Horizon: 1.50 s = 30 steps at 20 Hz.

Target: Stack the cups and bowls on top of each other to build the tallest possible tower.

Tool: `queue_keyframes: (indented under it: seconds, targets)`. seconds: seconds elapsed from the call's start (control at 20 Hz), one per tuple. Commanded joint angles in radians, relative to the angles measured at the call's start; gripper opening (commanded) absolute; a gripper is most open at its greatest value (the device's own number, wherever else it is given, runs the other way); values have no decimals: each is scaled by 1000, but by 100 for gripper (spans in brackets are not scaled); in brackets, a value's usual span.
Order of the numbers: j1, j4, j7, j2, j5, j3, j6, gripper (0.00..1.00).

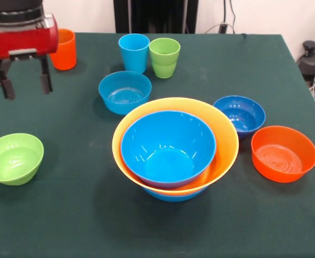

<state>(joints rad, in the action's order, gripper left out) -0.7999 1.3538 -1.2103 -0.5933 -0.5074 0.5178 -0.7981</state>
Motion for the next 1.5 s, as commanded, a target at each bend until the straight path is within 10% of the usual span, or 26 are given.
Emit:
queue_keyframes:
  seconds: [0.05, 1.05, 1.5]
  targets:
    - [13, 164, -143, 74, -26, -80, 106, 100]
    - [-16, 156, 55, 34, -119, -38, 204, 100]
    - [-97, 434, -57, -132, -98, -41, 335, 100]
